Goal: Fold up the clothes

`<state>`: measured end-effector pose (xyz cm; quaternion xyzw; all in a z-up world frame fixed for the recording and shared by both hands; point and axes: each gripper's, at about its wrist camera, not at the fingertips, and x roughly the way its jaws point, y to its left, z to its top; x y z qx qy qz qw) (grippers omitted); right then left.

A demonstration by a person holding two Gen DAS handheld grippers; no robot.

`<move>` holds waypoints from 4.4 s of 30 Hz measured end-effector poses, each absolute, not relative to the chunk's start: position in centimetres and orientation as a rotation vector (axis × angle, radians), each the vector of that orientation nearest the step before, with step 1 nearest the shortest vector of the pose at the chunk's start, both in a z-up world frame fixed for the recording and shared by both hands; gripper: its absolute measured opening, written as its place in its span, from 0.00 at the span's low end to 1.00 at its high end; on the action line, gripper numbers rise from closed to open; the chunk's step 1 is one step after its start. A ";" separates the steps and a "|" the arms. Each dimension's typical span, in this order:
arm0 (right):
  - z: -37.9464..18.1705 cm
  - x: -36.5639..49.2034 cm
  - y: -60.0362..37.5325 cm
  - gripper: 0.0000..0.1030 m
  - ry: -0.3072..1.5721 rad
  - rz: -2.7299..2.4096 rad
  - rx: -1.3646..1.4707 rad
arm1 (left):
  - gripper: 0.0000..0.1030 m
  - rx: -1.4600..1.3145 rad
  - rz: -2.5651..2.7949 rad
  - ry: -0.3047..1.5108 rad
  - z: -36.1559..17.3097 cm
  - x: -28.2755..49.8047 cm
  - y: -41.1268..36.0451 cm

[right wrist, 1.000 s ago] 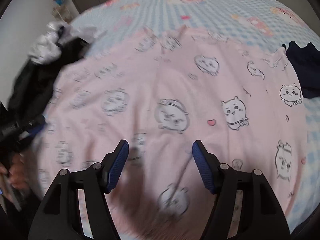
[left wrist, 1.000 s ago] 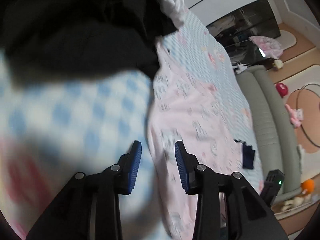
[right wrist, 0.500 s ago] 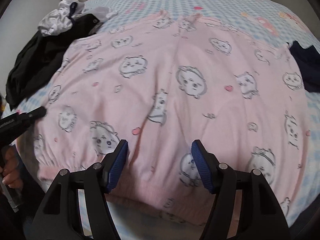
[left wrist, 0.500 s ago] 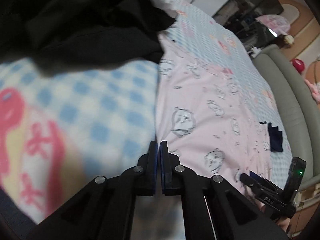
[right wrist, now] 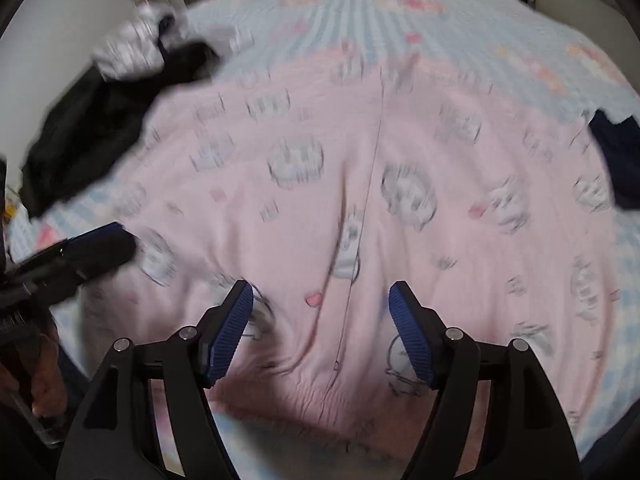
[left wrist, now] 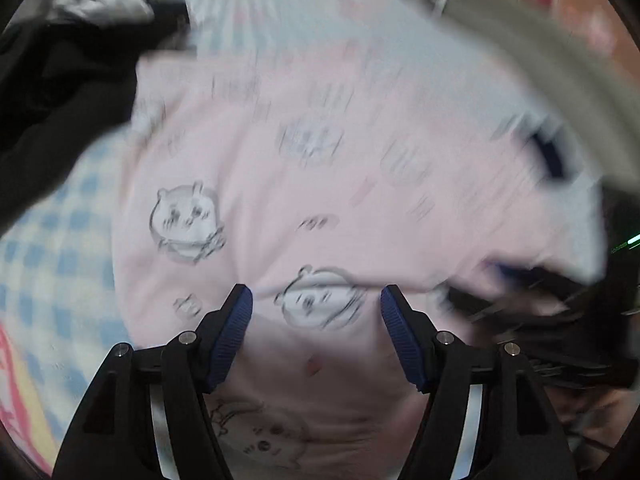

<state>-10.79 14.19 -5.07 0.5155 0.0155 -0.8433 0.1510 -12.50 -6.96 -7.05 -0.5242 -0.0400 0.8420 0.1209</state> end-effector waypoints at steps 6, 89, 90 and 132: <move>-5.2 -8.4 15.2 0.72 0.079 -2.400 1.479 | 0.63 -1.583 2.457 -0.060 -6.2 -9.6 -8.4; -5.2 -2.7 34.5 0.78 -0.341 -2.679 1.711 | 0.77 -1.472 2.293 -0.044 -7.1 -10.1 8.2; -4.9 -2.6 34.6 0.78 -0.346 -2.684 1.699 | 0.77 -1.461 2.295 -0.042 -7.2 -9.2 7.9; -3.8 -11.7 37.5 0.01 -0.340 -2.768 1.495 | 0.77 -1.403 2.394 -0.216 -4.2 -12.5 3.6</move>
